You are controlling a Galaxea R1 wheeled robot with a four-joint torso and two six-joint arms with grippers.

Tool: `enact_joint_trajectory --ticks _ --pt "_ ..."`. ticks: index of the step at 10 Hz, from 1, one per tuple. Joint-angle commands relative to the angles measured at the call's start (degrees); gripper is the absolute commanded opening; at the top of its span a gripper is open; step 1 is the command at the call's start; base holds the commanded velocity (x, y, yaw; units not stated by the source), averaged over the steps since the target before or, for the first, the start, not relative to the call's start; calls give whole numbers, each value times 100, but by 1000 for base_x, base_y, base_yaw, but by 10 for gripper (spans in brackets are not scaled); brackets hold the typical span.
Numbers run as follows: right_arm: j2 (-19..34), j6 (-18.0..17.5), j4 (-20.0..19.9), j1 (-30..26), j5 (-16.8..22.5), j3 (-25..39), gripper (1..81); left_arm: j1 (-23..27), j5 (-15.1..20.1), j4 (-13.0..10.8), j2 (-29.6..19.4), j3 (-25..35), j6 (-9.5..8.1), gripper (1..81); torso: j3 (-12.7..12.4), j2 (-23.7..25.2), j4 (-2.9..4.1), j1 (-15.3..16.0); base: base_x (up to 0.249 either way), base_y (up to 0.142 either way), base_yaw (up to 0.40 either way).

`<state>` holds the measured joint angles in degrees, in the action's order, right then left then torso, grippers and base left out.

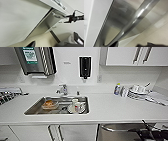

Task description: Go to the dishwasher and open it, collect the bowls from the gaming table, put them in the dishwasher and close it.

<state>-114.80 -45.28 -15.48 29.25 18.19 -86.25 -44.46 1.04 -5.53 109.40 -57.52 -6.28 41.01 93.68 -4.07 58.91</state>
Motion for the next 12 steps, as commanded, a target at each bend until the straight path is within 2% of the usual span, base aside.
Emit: enact_joint_trajectory --ticks 1,4,7,12 --pt "-195 -34 -605 -1293 843 -892 811 530 274 0 -31 100 -23 811 0 0 0 0 0 0 0" --pt "-529 -69 -640 -1557 1327 -1665 811 530 309 9 -14 21 -23 811 0 0 0 0 0 0 0" --pt "-670 -60 -623 -1259 1372 -1877 811 354 336 17 83 -365 -23 811 0 0 0 0 0 0 0" --pt "-1083 -60 -570 -943 1363 -2167 811 275 336 17 170 -541 -31 811 0 0 0 2 0 0 0"
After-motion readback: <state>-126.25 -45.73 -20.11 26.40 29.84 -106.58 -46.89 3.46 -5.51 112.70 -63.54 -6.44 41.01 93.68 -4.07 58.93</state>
